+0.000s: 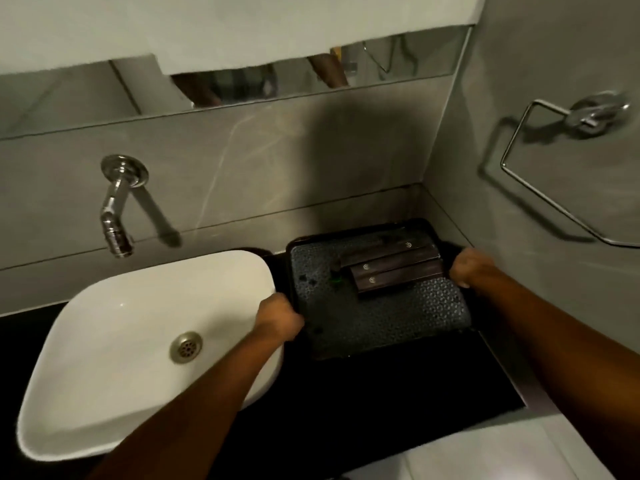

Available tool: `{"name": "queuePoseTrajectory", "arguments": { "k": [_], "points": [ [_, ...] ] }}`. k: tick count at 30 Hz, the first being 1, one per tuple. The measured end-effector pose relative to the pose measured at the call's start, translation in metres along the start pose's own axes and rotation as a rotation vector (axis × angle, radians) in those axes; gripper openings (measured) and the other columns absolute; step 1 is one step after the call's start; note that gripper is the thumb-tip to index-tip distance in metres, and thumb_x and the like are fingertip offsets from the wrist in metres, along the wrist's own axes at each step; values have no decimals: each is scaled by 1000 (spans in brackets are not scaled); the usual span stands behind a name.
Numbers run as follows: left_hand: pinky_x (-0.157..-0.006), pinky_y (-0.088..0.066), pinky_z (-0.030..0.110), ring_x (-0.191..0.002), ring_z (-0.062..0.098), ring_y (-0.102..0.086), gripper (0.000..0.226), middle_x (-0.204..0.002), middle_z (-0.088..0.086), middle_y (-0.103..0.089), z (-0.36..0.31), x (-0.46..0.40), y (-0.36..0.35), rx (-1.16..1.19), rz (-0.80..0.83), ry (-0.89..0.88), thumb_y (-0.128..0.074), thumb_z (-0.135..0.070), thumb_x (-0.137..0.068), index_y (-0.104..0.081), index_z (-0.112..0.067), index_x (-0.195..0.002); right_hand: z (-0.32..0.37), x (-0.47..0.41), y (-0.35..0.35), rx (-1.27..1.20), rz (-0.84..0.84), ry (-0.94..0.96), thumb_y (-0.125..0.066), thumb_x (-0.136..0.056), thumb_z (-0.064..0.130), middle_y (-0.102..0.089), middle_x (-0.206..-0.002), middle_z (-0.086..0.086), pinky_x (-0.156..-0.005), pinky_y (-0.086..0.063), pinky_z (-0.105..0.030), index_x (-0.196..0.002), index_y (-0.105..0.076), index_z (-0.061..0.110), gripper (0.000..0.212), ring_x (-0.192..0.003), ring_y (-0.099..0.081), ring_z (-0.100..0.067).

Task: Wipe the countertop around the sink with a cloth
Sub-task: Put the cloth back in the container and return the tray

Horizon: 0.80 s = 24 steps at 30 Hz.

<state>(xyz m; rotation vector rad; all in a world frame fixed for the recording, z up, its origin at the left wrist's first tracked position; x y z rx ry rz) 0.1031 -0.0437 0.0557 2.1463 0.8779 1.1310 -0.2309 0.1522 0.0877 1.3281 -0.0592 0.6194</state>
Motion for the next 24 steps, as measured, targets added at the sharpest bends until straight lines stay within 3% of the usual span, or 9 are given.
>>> {"name": "queuePoseTrajectory", "arguments": {
  "k": [4,6,8,12,18,21,24],
  "points": [
    [-76,-57,34,-89,33,-71,19,-87,15,-69,-19,-17,-37,-75,83,19,-57,-14,-88,-68,0,-93,-10,-17,-18,-37,-45,48,-55,-86,5,-65,-115,-25,-86,-51,-38,-109,-65,-2,26,-104,-64,-37],
    [-81,-58,37,-90,34,-70,23,-96,16,-69,-15,-30,-57,-88,84,25,-53,-18,-92,-68,-1,-95,-17,-26,-35,-20,-70,21,-54,-89,7,-66,-114,-24,-88,-51,-39,-109,-65,-2,24,-105,-64,-37],
    [-88,-51,36,-106,35,-65,30,-113,16,-68,-8,-41,-76,-84,69,40,-49,-21,-94,-68,-1,-108,-20,-34,-53,33,-79,25,-52,-91,7,-66,-114,-23,-88,-52,-41,-107,-66,-3,23,-106,-64,-38],
    [-92,-47,30,-122,32,-56,35,-131,18,-60,5,-51,-98,-14,41,152,-44,-11,-99,-57,2,-129,-23,-49,-83,131,-108,105,-52,-88,3,-69,-103,-25,-79,-55,-42,-95,-68,-7,20,-96,-68,-39],
    [-91,-48,32,-113,37,-60,38,-123,21,-61,11,-60,-104,-138,82,90,-54,-19,-91,-61,4,-120,-23,-56,-102,224,-95,163,-51,-86,-1,-69,-97,-28,-73,-54,-44,-92,-66,-8,17,-90,-68,-42],
    [-93,-49,34,-116,35,-60,37,-125,19,-62,0,-56,-95,-164,57,99,-52,-12,-92,-58,4,-125,-20,-50,-106,255,-52,150,-50,-87,6,-68,-105,-26,-79,-54,-43,-97,-66,-6,22,-97,-66,-41],
    [-100,-45,37,-126,36,-51,50,-138,24,-48,-13,-39,-84,-207,-34,80,-50,-11,-93,-38,9,-137,11,-27,-130,460,-100,109,-47,-90,18,-52,-133,-30,-101,-44,-51,-129,-51,-7,47,-121,-51,-45]
  ]
}}
Point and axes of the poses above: each hand's wrist, its own x-axis away from the middle knuckle, its own y-axis out of the back of the hand, z = x × y, the point moved 6 cm from there along -x, towards the middle knuckle
